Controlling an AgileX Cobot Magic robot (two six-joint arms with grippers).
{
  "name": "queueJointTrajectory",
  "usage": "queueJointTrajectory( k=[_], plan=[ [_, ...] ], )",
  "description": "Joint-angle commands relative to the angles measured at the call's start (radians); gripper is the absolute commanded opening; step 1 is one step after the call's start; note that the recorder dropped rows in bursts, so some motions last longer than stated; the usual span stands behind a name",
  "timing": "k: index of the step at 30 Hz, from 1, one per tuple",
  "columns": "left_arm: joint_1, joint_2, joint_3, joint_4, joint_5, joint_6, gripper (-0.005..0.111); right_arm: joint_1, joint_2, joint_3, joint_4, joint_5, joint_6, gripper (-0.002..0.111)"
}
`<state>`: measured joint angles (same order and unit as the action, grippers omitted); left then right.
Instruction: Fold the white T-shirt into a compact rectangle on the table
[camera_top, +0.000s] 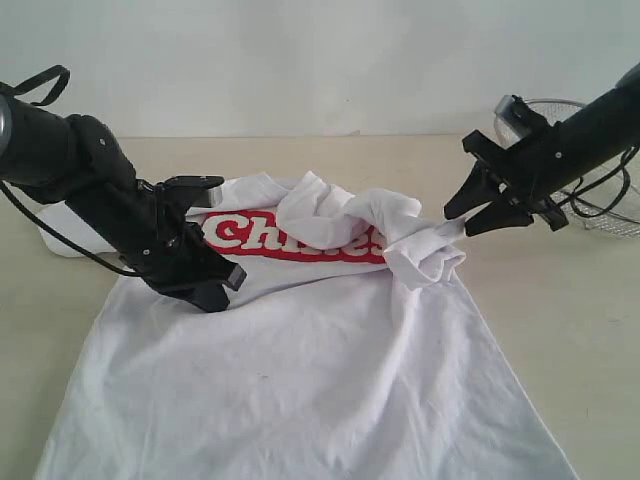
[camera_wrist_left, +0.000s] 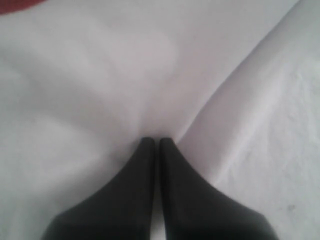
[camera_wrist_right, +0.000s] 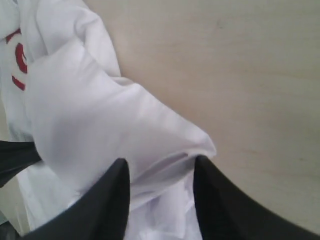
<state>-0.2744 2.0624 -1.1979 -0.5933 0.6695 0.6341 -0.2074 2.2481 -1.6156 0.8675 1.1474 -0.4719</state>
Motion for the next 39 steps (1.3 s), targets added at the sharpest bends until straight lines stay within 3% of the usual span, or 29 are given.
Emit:
queueJointTrajectory(
  k=[1, 16, 18, 21, 23, 39],
  plan=[
    [-0.003, 0.008, -0.001, 0.003, 0.005, 0.002, 0.005, -0.002, 0.027, -0.001, 0.027, 0.002, -0.001, 0.037],
    [-0.003, 0.008, -0.001, 0.003, 0.012, 0.002, 0.005, -0.002, 0.079, -0.001, 0.016, 0.027, 0.016, 0.038],
    [-0.003, 0.008, -0.001, 0.003, 0.012, 0.002, 0.005, -0.002, 0.079, -0.001, 0.014, 0.032, 0.016, 0.047],
    [-0.003, 0.008, -0.001, 0.003, 0.012, 0.002, 0.005, -0.002, 0.079, -0.001, 0.014, 0.045, 0.012, 0.073],
    [-0.003, 0.008, -0.001, 0.003, 0.009, 0.002, 0.005, -0.002, 0.079, -0.001, 0.014, 0.024, -0.011, 0.080],
    [-0.003, 0.008, -0.001, 0.003, 0.009, 0.002, 0.005, -0.002, 0.079, -0.001, 0.066, 0.003, -0.010, 0.066]
  ],
)
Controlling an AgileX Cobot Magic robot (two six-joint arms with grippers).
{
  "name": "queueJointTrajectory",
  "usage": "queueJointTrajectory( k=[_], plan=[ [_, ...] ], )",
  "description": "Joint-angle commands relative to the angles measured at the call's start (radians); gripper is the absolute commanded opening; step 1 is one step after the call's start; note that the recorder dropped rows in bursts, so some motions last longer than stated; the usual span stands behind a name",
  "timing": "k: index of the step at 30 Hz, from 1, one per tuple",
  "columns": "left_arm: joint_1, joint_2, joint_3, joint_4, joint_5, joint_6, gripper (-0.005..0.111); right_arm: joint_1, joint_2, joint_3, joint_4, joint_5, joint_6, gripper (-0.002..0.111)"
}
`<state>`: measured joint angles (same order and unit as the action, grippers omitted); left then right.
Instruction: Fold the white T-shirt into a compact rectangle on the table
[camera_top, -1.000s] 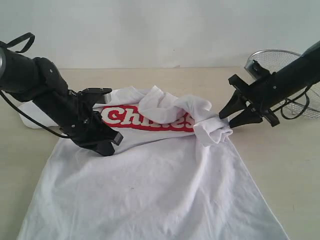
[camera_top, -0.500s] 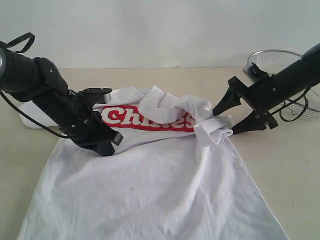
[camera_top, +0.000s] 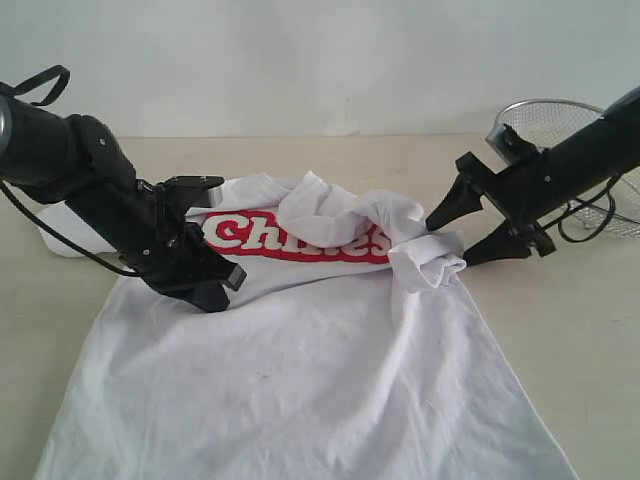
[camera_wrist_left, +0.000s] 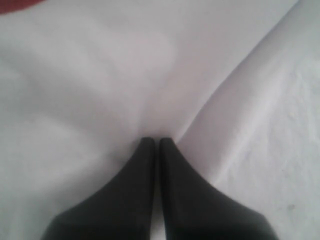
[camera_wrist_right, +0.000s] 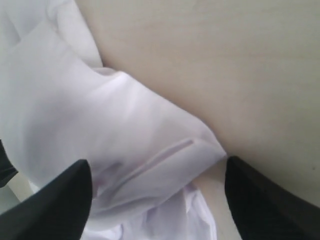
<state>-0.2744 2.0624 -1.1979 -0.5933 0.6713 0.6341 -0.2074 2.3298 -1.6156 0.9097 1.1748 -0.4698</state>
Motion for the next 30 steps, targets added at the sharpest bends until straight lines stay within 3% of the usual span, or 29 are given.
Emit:
queueJointTrajectory(
  k=[1, 12, 26, 30],
  plan=[
    [-0.003, 0.008, -0.001, 0.003, 0.007, 0.002, 0.005, -0.002, -0.003, -0.001, 0.040, -0.024, -0.012, 0.063],
    [-0.003, 0.008, -0.001, 0.003, 0.007, 0.002, 0.005, -0.002, -0.003, -0.001, 0.076, -0.040, -0.050, 0.000],
    [-0.003, 0.008, -0.001, 0.003, 0.003, 0.002, 0.005, 0.006, -0.168, -0.054, 0.136, 0.046, -0.359, 0.000],
    [-0.003, 0.008, -0.001, -0.001, 0.007, 0.002, 0.005, 0.107, -0.214, -0.050, 0.014, 0.046, -0.368, 0.000]
  ],
)
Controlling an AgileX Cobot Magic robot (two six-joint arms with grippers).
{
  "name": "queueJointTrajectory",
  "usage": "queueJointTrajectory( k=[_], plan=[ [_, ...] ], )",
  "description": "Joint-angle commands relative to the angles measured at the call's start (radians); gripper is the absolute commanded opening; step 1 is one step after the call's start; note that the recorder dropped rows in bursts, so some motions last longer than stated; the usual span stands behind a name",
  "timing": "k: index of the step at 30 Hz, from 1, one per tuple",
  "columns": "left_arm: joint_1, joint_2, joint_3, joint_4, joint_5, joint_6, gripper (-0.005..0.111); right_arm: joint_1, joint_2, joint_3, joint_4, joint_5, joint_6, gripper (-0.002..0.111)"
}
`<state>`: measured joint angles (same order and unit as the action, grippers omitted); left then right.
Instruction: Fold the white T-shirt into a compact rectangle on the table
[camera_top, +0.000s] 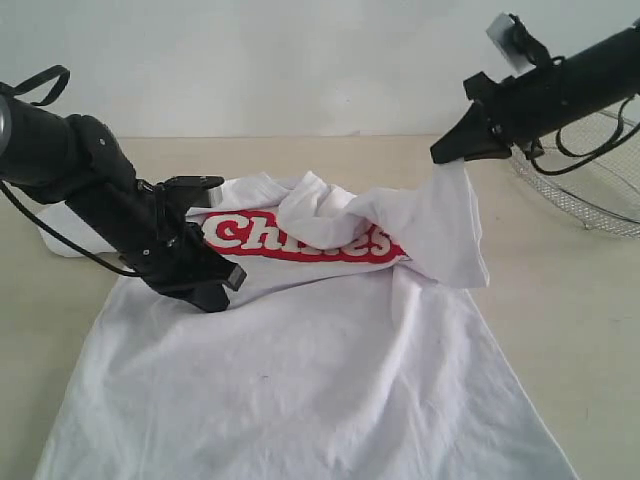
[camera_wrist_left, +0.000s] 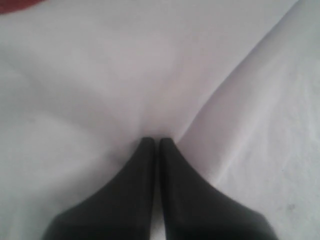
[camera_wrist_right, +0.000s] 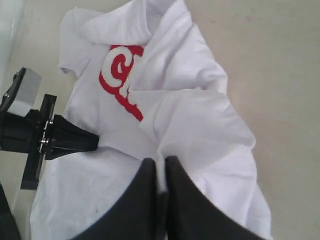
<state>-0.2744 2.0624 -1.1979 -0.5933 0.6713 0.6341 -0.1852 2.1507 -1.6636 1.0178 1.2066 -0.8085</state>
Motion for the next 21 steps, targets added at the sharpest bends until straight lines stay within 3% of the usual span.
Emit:
queueJointTrajectory(
  k=[1, 6, 9, 15, 21],
  plan=[
    [-0.003, 0.008, -0.001, -0.001, 0.007, 0.002, 0.005, 0.106, -0.036, -0.002, -0.110, 0.014, -0.029, 0.000],
    [-0.003, 0.008, -0.001, -0.001, 0.010, 0.002, 0.005, 0.318, -0.036, -0.002, -0.254, 0.014, -0.068, 0.000],
    [-0.003, 0.008, -0.001, -0.001, 0.017, 0.002, 0.005, 0.397, -0.033, -0.002, -0.366, 0.014, -0.058, 0.000],
    [-0.003, 0.008, -0.001, -0.001, 0.028, 0.002, 0.005, 0.437, -0.033, 0.073, -0.498, 0.014, -0.039, 0.000],
    [-0.003, 0.008, -0.001, -0.001, 0.016, 0.002, 0.005, 0.439, -0.026, 0.129, -0.500, 0.014, -0.103, 0.000]
  ],
)
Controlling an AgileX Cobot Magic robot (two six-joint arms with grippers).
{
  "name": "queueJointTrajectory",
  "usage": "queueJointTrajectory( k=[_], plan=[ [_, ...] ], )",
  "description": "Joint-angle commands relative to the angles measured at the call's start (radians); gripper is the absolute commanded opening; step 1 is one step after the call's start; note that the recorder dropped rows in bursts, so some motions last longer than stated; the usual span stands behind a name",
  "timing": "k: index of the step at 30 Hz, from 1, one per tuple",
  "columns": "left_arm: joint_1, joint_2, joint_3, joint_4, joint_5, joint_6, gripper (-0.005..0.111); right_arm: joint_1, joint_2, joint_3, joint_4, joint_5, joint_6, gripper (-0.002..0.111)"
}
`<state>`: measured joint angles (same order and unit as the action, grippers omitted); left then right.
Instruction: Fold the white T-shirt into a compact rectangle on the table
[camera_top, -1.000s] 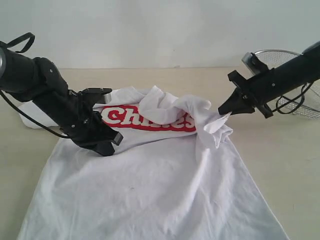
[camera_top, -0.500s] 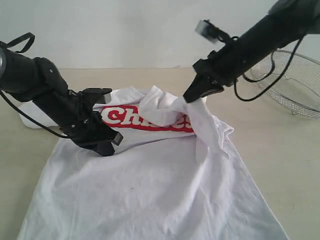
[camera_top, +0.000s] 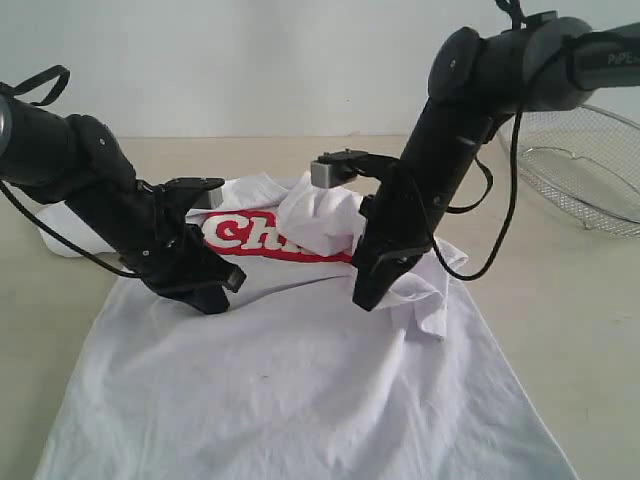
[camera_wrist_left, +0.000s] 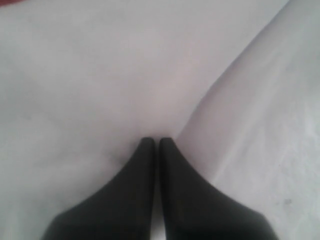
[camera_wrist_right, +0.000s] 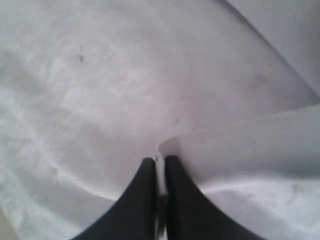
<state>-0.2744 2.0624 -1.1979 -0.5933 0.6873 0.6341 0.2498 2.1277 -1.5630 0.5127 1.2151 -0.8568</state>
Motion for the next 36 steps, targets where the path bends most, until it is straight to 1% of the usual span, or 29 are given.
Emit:
queueJointTrajectory(
  k=[1, 4, 7, 10, 14, 17, 20, 23, 25, 26, 27, 28, 29, 30, 33, 34, 35, 36],
  plan=[
    [-0.003, 0.008, -0.001, -0.003, -0.007, 0.002, 0.005, 0.004, -0.001, 0.028, 0.016, 0.006, -0.062, 0.000],
    [-0.003, 0.008, -0.024, -0.016, -0.018, 0.002, 0.005, 0.018, -0.001, 0.028, 0.027, 0.006, -0.062, 0.000],
    [-0.003, 0.008, -0.082, -0.028, -0.028, 0.002, 0.005, 0.041, -0.001, 0.030, 0.030, 0.006, -0.067, 0.000],
    [-0.003, 0.008, -0.145, -0.028, -0.028, 0.002, 0.005, 0.073, 0.001, 0.041, 0.031, 0.006, -0.123, 0.000],
    [-0.003, 0.008, -0.202, -0.047, 0.007, 0.002, 0.005, 0.100, 0.010, 0.041, 0.031, 0.006, -0.133, 0.000],
    [-0.005, 0.008, -0.209, -0.047, 0.022, 0.002, 0.005, 0.100, 0.010, 0.041, 0.031, 0.006, -0.066, 0.000],
    [-0.005, 0.008, -0.209, -0.047, 0.024, 0.002, 0.005, 0.100, 0.010, 0.041, -0.001, -0.008, -0.096, 0.000],
    [-0.005, 0.008, -0.209, -0.047, 0.029, 0.002, 0.005, 0.098, -0.002, 0.034, -0.017, -0.079, -0.094, 0.000],
    [-0.005, 0.010, -0.209, -0.036, 0.041, 0.002, 0.005, 0.098, -0.041, 0.021, -0.112, -0.162, -0.017, 0.000],
    [-0.005, 0.016, -0.209, -0.026, 0.046, -0.002, 0.005, 0.096, -0.072, 0.004, -0.228, -0.230, 0.098, 0.000],
    [-0.005, 0.032, -0.209, -0.024, 0.053, -0.006, 0.005, 0.085, -0.101, -0.020, -0.415, -0.287, 0.250, 0.000],
    [-0.005, 0.040, -0.209, -0.024, 0.062, -0.006, 0.005, 0.074, -0.111, -0.034, -0.493, -0.303, 0.320, 0.000],
    [-0.005, 0.062, -0.209, -0.028, 0.072, -0.006, 0.005, 0.041, -0.124, -0.060, -0.590, -0.335, 0.401, 0.000],
    [-0.005, 0.074, -0.209, -0.030, 0.076, -0.006, 0.005, 0.016, -0.126, -0.076, -0.619, -0.357, 0.417, 0.000],
    [-0.006, 0.108, -0.209, -0.045, 0.102, -0.006, 0.005, -0.117, -0.126, -0.136, -0.623, -0.472, 0.500, 0.000],
    [-0.009, 0.110, -0.209, -0.043, 0.102, -0.006, 0.005, -0.146, -0.126, -0.144, -0.623, -0.504, 0.510, 0.000],
    [-0.014, 0.110, -0.211, -0.043, 0.098, -0.006, 0.005, -0.196, -0.126, -0.158, -0.620, -0.548, 0.510, 0.000],
    [-0.017, 0.110, -0.211, -0.045, 0.096, -0.004, 0.005, -0.214, -0.126, -0.164, -0.620, -0.565, 0.510, 0.000]
  ],
)
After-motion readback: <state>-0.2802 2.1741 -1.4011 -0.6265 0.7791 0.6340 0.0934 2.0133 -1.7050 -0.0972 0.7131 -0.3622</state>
